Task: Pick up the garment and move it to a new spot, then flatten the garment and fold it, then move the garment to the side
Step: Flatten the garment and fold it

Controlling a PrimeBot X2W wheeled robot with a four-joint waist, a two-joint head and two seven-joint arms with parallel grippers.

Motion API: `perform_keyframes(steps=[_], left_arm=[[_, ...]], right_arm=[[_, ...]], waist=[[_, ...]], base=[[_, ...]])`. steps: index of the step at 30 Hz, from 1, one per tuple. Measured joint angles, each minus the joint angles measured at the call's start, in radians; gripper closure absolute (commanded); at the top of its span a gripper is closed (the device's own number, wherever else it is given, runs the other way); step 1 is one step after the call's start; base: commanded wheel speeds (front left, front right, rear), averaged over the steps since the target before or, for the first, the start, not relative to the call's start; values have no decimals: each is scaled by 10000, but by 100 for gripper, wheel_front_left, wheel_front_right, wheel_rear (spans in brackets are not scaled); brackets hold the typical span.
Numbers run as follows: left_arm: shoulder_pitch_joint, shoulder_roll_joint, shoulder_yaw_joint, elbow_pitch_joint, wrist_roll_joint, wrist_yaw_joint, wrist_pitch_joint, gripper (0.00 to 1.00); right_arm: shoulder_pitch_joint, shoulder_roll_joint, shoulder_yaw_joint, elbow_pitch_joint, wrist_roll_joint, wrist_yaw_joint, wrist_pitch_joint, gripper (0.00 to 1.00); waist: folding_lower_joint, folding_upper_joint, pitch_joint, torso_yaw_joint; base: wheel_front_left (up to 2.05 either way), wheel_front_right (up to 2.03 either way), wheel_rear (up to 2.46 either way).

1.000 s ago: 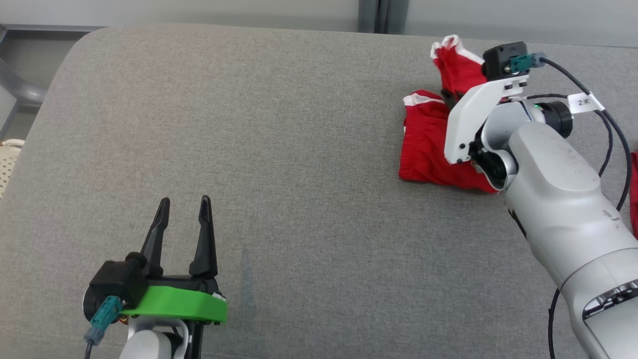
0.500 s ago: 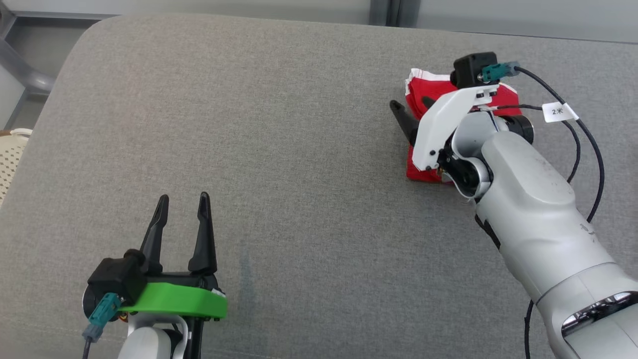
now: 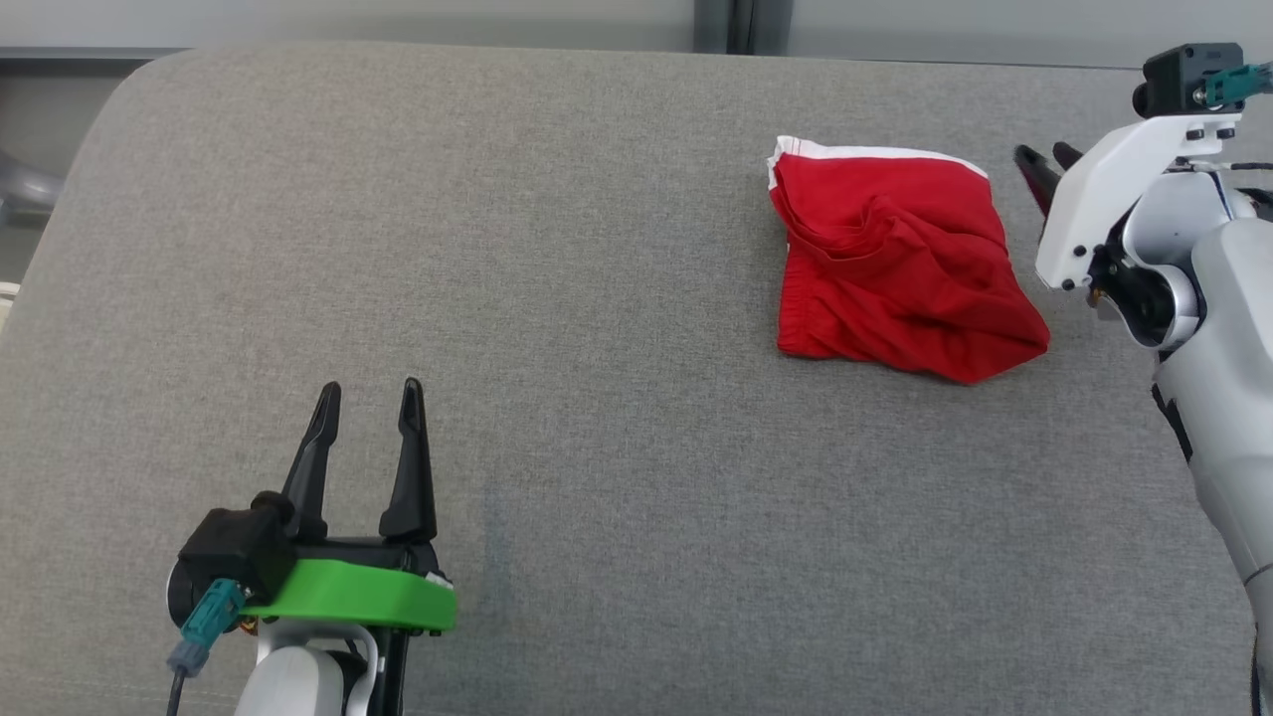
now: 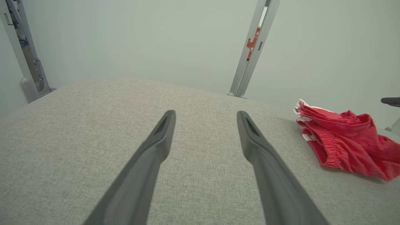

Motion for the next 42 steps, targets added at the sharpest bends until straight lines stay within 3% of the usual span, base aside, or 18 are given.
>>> perform_keyframes(steps=[5, 14, 25, 32, 39, 40, 41, 42], left_arm=[[-155, 0, -82, -13, 0, -25, 0, 0], [-220, 0, -56, -12, 31, -36, 0, 0], [-95, 0, 140, 58, 192, -36, 0, 0], [-66, 0, 107, 96, 217, -84, 0, 0], [40, 0, 255, 224, 276, -119, 0, 0], [89, 0, 313, 251, 313, -125, 0, 0], [150, 0, 368, 267, 336, -125, 0, 0], [199, 0, 426, 265, 341, -125, 0, 0]], right_arm=[[153, -127, -337, 454, -755, 0, 169, 100], [568, 600, -359, 709, -725, 2, 464, 100], [2637, 934, 1315, -2491, 652, 2, 1315, 100], [3714, 1411, 2182, -3461, 1030, 0, 1622, 100], [4103, 1741, 2140, -4541, 1283, 0, 188, 100], [4182, 1739, 2011, -4729, 1277, 0, -113, 68], [4280, 1728, 1871, -4945, 1252, 0, -468, 30], [4402, 1724, 1666, -5162, 1172, 2, -826, 0]], waist=[[0, 0, 202, 149], [0, 0, 496, 365], [0, 0, 134, -7], [0, 0, -40, -288], [0, 0, -298, -324], [0, 0, -350, -335], [0, 0, -421, -352], [0, 0, -498, -375]], base=[[0, 0, 0], [0, 0, 0], [0, 0, 0], [0, 0, 0], [0, 0, 0], [0, 0, 0], [0, 0, 0], [0, 0, 0]])
